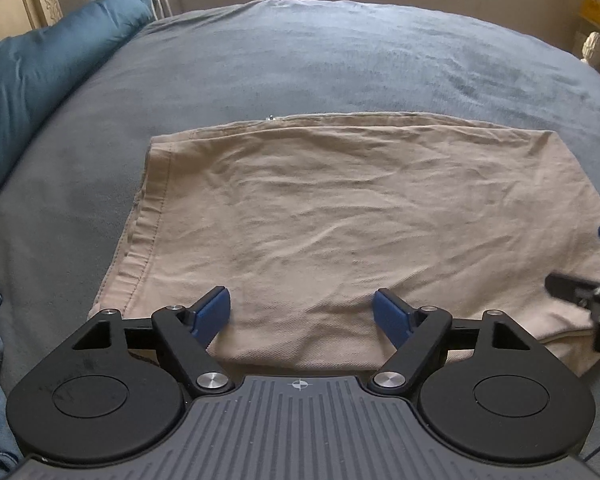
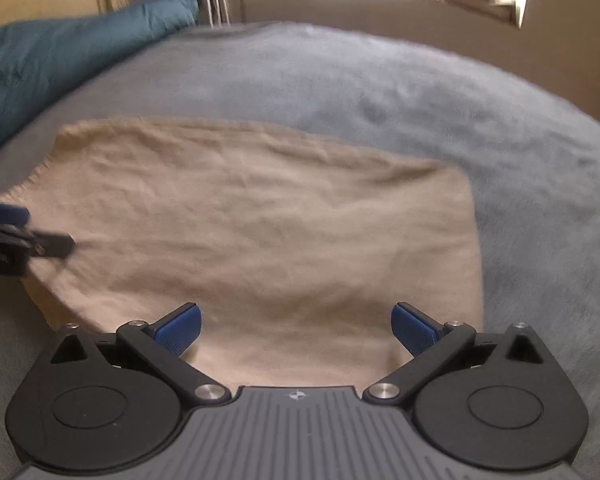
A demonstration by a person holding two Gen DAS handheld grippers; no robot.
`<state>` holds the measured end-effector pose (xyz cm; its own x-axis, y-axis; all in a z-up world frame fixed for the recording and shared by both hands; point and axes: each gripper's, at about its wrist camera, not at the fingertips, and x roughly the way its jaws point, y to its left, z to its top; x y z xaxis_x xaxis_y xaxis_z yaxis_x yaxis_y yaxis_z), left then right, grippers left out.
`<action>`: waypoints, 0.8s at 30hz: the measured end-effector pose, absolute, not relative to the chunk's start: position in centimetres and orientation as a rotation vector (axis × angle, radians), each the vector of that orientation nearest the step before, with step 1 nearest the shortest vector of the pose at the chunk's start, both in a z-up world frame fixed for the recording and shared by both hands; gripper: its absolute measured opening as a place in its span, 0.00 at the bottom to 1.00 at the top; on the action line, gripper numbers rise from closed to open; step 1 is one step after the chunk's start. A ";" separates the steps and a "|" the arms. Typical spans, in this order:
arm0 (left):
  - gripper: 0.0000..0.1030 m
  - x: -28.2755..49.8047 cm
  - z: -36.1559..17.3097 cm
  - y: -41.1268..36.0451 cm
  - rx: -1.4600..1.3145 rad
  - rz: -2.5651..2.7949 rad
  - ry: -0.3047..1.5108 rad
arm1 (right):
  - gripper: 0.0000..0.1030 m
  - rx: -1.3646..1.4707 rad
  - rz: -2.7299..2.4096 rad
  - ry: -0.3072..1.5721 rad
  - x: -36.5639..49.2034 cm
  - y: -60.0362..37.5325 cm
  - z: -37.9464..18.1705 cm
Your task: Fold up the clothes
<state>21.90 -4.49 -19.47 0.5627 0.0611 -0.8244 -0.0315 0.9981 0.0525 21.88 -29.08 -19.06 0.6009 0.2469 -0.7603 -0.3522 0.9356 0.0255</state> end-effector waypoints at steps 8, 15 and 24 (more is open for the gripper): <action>0.79 22.1 -19.6 -4.3 0.018 0.057 0.987 | 0.97 -0.117 0.385 0.857 22.7 -28.0 -19.3; 0.80 22.3 -19.7 -4.1 0.010 0.058 0.997 | 0.97 -0.135 0.379 0.881 20.4 -28.8 -20.4; 0.81 22.5 -19.7 -4.3 0.011 0.066 1.003 | 0.92 -0.125 0.370 0.902 18.6 -31.7 -18.9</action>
<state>22.47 -4.26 -19.75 0.5359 0.0608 -0.8421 -0.0502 0.9979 0.0401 18.59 -31.72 -18.93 0.5620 0.2610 -0.7849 -0.3650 0.9298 0.0479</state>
